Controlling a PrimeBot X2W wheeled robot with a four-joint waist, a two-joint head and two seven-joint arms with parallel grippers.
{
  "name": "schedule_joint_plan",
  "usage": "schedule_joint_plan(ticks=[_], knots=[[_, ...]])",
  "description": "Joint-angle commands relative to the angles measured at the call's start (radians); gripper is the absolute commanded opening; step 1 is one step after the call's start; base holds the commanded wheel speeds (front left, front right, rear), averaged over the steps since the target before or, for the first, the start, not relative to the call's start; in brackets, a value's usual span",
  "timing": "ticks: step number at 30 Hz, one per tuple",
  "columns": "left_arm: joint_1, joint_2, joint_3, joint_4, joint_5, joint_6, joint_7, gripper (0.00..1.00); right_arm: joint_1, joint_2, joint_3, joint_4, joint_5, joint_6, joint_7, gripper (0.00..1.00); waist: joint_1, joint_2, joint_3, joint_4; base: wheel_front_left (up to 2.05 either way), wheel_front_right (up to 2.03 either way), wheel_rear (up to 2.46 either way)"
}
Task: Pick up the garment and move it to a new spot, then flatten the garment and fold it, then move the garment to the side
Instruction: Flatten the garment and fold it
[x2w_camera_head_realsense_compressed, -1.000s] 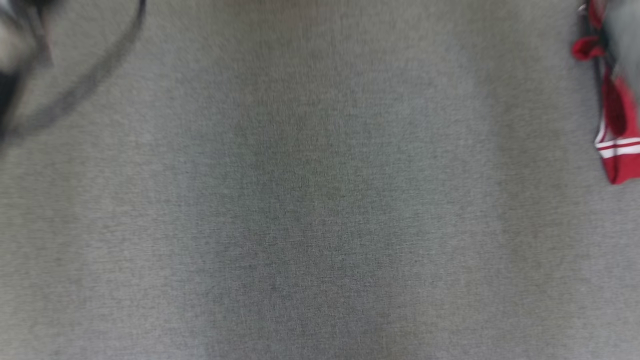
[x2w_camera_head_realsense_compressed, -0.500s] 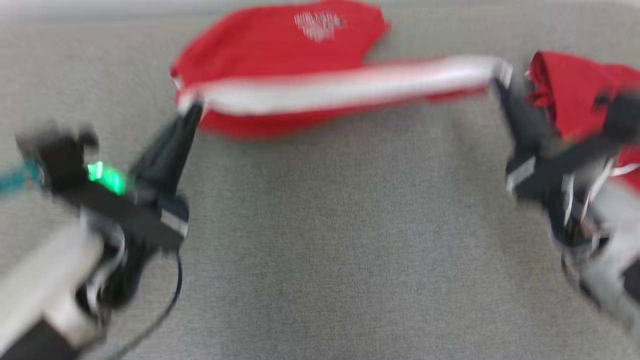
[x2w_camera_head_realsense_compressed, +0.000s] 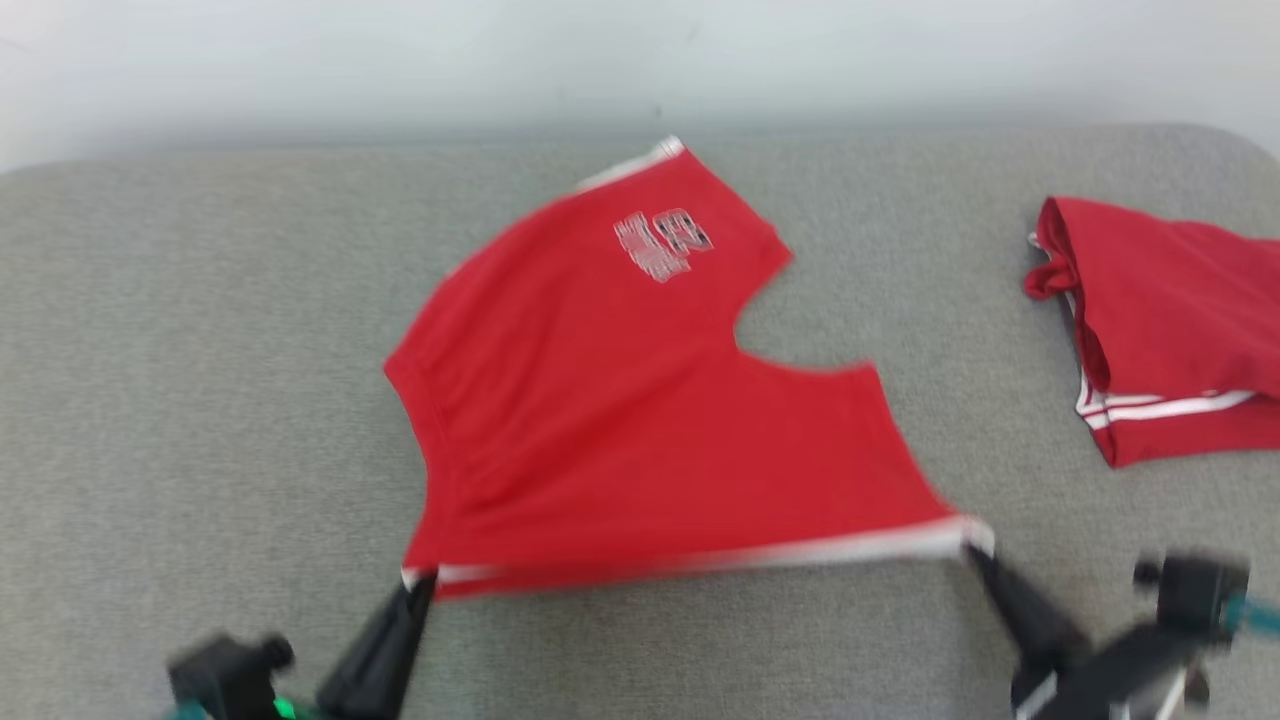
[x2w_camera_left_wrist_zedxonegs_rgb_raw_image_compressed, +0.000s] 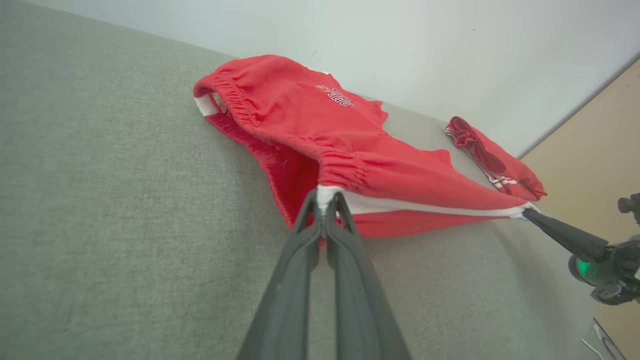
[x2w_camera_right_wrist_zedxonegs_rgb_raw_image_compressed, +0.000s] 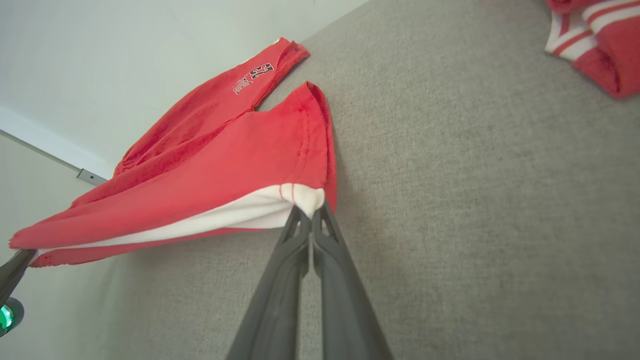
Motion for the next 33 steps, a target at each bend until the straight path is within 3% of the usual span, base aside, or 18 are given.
schedule_joint_plan(ticks=[1, 4, 8, 15, 20, 23, 29, 33], knots=[[0.043, -0.022, 0.016, 0.012, 0.048, 0.002, -0.006, 0.00, 0.052, -0.002, -0.009, -0.008, -0.002, -0.002, -0.008, 0.00, 0.0003, 0.0002, -0.035, 0.025, 0.00, 0.00, 0.00], [0.124, -0.064, 0.045, 0.028, 0.132, 0.003, -0.006, 0.00, 0.138, 0.005, -0.026, -0.026, -0.006, -0.002, -0.008, 0.00, 0.0003, 0.0002, -0.053, 0.035, 0.00, 0.00, 0.00], [0.232, -0.134, 0.114, 0.077, 0.232, -0.036, -0.005, 0.00, 0.265, 0.009, -0.090, -0.070, -0.016, -0.002, -0.009, 0.00, 0.0003, 0.0002, -0.059, 0.048, 0.00, 0.00, 0.00], [0.258, -0.203, 0.202, 0.098, 0.302, -0.087, -0.005, 0.00, 0.300, 0.023, -0.172, -0.130, -0.041, -0.002, -0.004, 0.00, 0.0003, 0.0002, -0.060, 0.060, 0.00, 0.00, 0.00], [0.215, -0.241, 0.230, 0.067, 0.314, -0.102, -0.005, 0.00, 0.216, 0.034, -0.224, -0.162, -0.070, -0.002, 0.040, 0.00, 0.0003, 0.0002, -0.060, 0.067, 0.00, 0.00, 0.00], [0.161, -0.226, 0.215, 0.072, 0.308, -0.104, -0.005, 0.00, 0.121, 0.038, -0.253, -0.137, -0.086, -0.002, 0.093, 0.00, 0.0003, 0.0002, -0.053, 0.074, 0.00, 0.00, 0.00], [0.017, -0.195, 0.169, 0.120, 0.233, -0.104, -0.003, 0.00, -0.079, 0.066, -0.279, -0.039, -0.116, -0.002, 0.184, 0.00, 0.0003, 0.0002, -0.027, 0.104, 0.00, 0.00, 0.00], [-0.153, -0.180, 0.109, 0.214, 0.160, -0.104, -0.003, 0.00, -0.303, 0.114, -0.264, 0.101, -0.164, -0.002, 0.268, 0.00, 0.0003, 0.0002, 0.019, 0.138, 0.00, 0.00, 0.00]])
